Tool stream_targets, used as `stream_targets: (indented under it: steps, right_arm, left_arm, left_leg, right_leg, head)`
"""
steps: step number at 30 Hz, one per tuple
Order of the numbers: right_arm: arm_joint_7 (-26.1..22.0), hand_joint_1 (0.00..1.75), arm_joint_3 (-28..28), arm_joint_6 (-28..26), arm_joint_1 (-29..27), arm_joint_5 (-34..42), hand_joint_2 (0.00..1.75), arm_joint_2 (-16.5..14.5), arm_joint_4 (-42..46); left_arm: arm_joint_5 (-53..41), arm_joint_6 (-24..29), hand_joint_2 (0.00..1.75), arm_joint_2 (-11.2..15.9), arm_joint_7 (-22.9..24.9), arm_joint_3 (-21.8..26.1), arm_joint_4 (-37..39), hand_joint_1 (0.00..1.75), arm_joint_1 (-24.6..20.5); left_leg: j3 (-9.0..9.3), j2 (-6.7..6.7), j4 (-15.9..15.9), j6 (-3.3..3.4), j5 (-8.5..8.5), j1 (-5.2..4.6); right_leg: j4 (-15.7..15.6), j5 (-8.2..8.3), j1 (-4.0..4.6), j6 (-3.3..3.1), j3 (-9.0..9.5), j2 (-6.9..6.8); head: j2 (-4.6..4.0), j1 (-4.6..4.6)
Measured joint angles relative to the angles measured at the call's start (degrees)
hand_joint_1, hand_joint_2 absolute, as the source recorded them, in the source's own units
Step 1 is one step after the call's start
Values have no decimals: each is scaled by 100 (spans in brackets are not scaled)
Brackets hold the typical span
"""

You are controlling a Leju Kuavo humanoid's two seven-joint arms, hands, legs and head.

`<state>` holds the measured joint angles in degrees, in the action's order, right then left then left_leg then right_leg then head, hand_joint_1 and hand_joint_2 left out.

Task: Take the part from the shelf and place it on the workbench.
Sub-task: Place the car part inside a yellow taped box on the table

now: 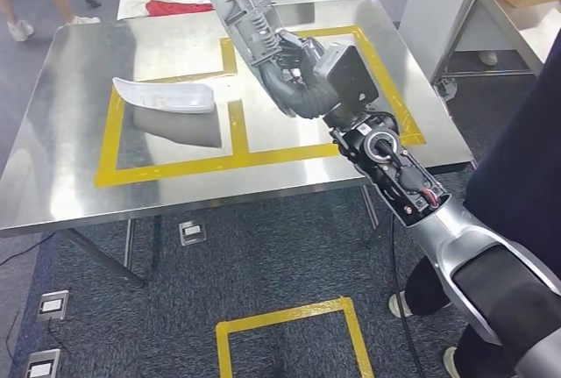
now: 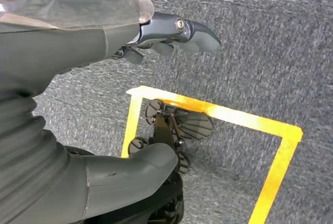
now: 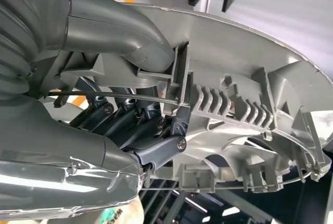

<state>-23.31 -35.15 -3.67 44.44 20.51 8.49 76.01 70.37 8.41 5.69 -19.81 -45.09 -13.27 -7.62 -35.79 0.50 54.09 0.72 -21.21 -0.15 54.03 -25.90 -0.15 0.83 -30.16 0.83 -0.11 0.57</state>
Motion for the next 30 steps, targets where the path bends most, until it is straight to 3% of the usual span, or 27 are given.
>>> stream_targets:
  steps: [3, 4, 6, 7, 8, 9, 11, 13, 18, 19, 21, 23, 24, 25, 27, 28, 30]
  right_arm:
    - [-29, 175, -32, 7, 18, 7, 175, 1, -57]
    - [-38, 175, -40, 10, 27, 8, 175, 2, -78]
    - [-55, 175, -57, 13, 35, 9, 175, 1, -113]
    - [-60, 175, -68, 15, 32, 10, 175, 0, -129]
    - [-63, 175, -78, 16, 28, 10, 175, 0, -145]
    - [-62, 175, -87, 18, 26, 10, 175, 0, -161]
    - [-58, 175, -93, 18, 28, 10, 175, 1, -185]
    - [-63, 175, -108, 19, 51, 10, 175, 0, -200]
    - [-68, 175, -134, 20, 70, 10, 175, 3, -241]
    - [-70, 175, -134, 19, 71, 10, 175, 4, -249]
    - [-89, 175, -140, 14, 73, 10, 175, 6, -267]
    - [-111, 175, -155, 10, 59, 10, 175, 6, -279]
    - [-117, 175, -161, 8, 48, 10, 175, 6, -283]
    - [-119, 175, -166, 6, 38, 10, 175, 6, -285]
    - [-119, 175, -167, 0, 34, 10, 175, 6, -284]
    - [-118, 175, -166, -5, 40, 10, 175, 6, -284]
    - [-117, 175, -165, -13, 51, 10, 175, 6, -283]
  left_arm:
    - [13, 1, 175, -3, -4, 0, 0, 0, 5]
    - [16, 1, 175, -2, -5, 0, 0, 0, 5]
    - [21, 3, 175, 2, -6, 0, 0, 0, 4]
    - [22, 3, 175, 4, -6, 0, 0, 0, 4]
    - [24, 3, 175, 4, -6, 0, 0, 0, 8]
    - [25, 4, 175, 3, -6, 0, 0, 0, 15]
    - [25, 3, 175, -4, -6, 0, 1, 0, 29]
    - [25, 3, 175, -9, -7, 0, 1, 0, 25]
    - [27, 15, 175, -7, -6, 0, 0, 0, 30]
    - [27, 16, 175, -7, -6, 0, 0, 0, 29]
    - [22, 17, 175, -8, -6, -1, 0, 0, 26]
    - [12, 17, 175, -10, -6, -2, 0, 0, 30]
    - [8, 17, 175, -12, -6, -2, 0, 0, 32]
    - [5, 16, 175, -12, -6, -2, 0, 0, 33]
    - [4, 15, 175, -3, -6, -2, 0, 0, 31]
    - [4, 15, 175, 3, -6, -2, 0, 0, 30]
    - [6, 11, 175, 11, -6, -2, 0, 0, 27]
  left_leg:
    - [69, 0, -26, 83, -42, 29]
    - [103, -2, -38, 111, -56, 40]
    - [151, -3, -36, 149, -100, 40]
    - [176, -2, -33, 153, -123, 39]
    - [208, 3, -29, 151, -150, 40]
    - [248, 10, -23, 144, -181, 42]
    - [333, 29, -6, 115, -251, 45]
    - [347, 43, 25, 70, -301, 25]
    - [279, 27, 143, -57, -390, 4]
    - [181, 15, 354, -81, -499, 3]
    - [-224, 0, 1105, -114, -791, 13]
    - [-604, 0, 1683, -125, -890, 19]
    - [-654, 0, 1670, -118, -788, 20]
    - [-587, 0, 1429, -101, -594, 20]
    - [-255, 1, 611, -44, -165, 7]
    - [-109, 1, 277, -21, -43, -3]
    - [13, 3, 12, 10, -19, -25]
  right_leg:
    - [207, -157, -19, 85, -82, -18]
    - [496, -294, -25, 107, -218, -27]
    - [1361, -623, -37, 136, -659, -37]
    - [1721, -712, -41, 146, -869, -38]
    - [1880, -686, -43, 150, -995, -39]
    - [1783, -534, -44, 146, -999, -40]
    - [993, -16, -44, 123, -721, -44]
    - [305, 261, -33, 94, -432, -41]
    - [77, 243, -44, -18, -292, -21]
    - [57, 244, -54, -41, -269, -24]
    - [47, 228, -49, -81, -251, -26]
    - [48, 203, -37, -105, -229, -21]
    - [48, 188, -34, -110, -211, -16]
    - [48, 170, -32, -110, -186, -10]
    - [51, 129, -22, -91, -141, -1]
    - [53, 107, -12, -73, -130, 5]
    - [53, 70, 0, -27, -124, 15]
  head:
    - [0, 27]
    - [0, 48]
    - [0, 89]
    - [0, 105]
    - [0, 122]
    - [0, 142]
    - [0, 193]
    - [0, 210]
    - [0, 144]
    - [0, 121]
    - [0, 66]
    - [0, 34]
    - [0, 26]
    - [0, 17]
    - [0, 5]
    - [0, 1]
    - [0, 2]
